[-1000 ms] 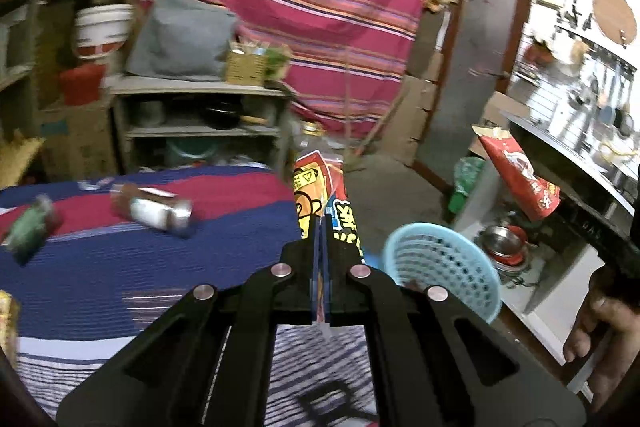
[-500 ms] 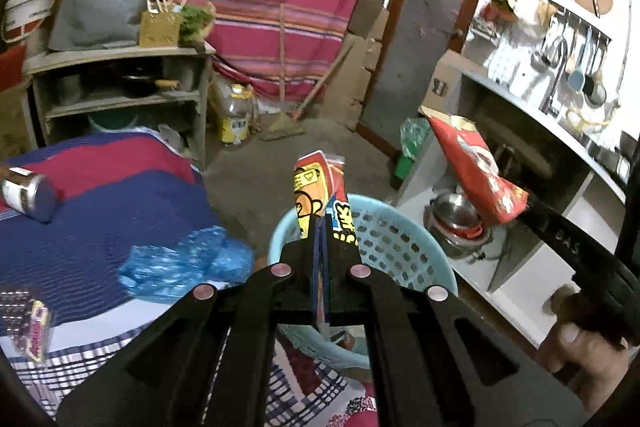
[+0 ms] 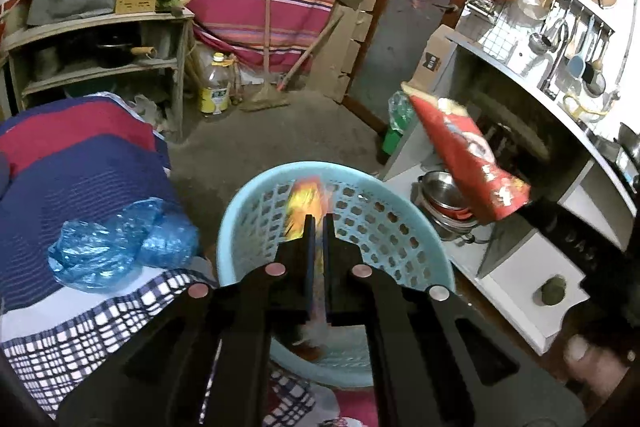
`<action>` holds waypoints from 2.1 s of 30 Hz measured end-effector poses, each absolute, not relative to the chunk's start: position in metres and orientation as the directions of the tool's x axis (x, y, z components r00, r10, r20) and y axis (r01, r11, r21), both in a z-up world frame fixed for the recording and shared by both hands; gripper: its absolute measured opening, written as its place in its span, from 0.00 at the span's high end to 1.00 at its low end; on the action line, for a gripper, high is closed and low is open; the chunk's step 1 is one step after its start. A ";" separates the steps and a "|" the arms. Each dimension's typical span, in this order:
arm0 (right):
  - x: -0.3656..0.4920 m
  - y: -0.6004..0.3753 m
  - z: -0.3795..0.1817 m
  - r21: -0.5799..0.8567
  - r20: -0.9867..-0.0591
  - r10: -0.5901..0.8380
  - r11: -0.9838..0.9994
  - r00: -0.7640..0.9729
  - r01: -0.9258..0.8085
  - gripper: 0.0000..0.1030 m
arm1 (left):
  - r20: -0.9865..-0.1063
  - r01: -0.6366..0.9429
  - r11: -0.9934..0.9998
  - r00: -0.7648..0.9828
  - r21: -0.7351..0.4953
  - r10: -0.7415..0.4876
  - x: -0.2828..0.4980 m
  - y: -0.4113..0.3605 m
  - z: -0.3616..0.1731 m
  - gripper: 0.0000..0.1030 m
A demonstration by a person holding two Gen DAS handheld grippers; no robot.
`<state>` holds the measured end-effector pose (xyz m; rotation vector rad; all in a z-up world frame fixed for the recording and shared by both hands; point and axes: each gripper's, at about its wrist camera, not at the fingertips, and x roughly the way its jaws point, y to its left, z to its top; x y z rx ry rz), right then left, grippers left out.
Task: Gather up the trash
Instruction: 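Carry both snack packets over the light blue basket and open both tools, then move both open tools back over the table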
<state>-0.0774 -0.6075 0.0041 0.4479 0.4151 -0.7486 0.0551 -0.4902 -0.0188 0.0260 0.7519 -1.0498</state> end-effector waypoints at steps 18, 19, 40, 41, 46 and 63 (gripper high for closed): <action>-0.071 -0.600 0.011 0.181 -0.538 -0.568 0.643 0.623 0.744 0.78 | -0.514 0.760 0.609 0.438 -0.228 -0.738 0.071 -0.437 0.030 0.52; -0.070 -0.599 0.011 0.184 -0.536 -0.572 0.639 0.621 0.747 0.62 | -0.509 0.754 0.616 0.446 -0.230 -0.736 0.073 -0.432 0.032 0.46; -0.023 -0.523 0.052 0.076 -0.447 -0.577 0.737 0.684 0.672 0.31 | -0.457 0.592 0.783 0.653 -0.191 -0.604 0.150 -0.253 0.065 0.37; -0.018 -0.517 0.053 0.065 -0.448 -0.574 0.744 0.686 0.665 0.31 | -0.455 0.582 0.794 0.667 -0.177 -0.590 0.152 -0.242 0.066 0.36; 0.010 -0.483 0.058 0.014 -0.447 -0.542 0.792 0.712 0.611 0.31 | -0.432 0.506 0.857 0.755 -0.096 -0.494 0.157 -0.185 0.073 0.17; 0.066 -0.356 0.062 0.051 -0.450 -0.300 0.932 0.841 0.359 0.11 | -0.394 0.209 0.974 0.890 -0.090 -0.228 0.136 -0.018 0.057 0.05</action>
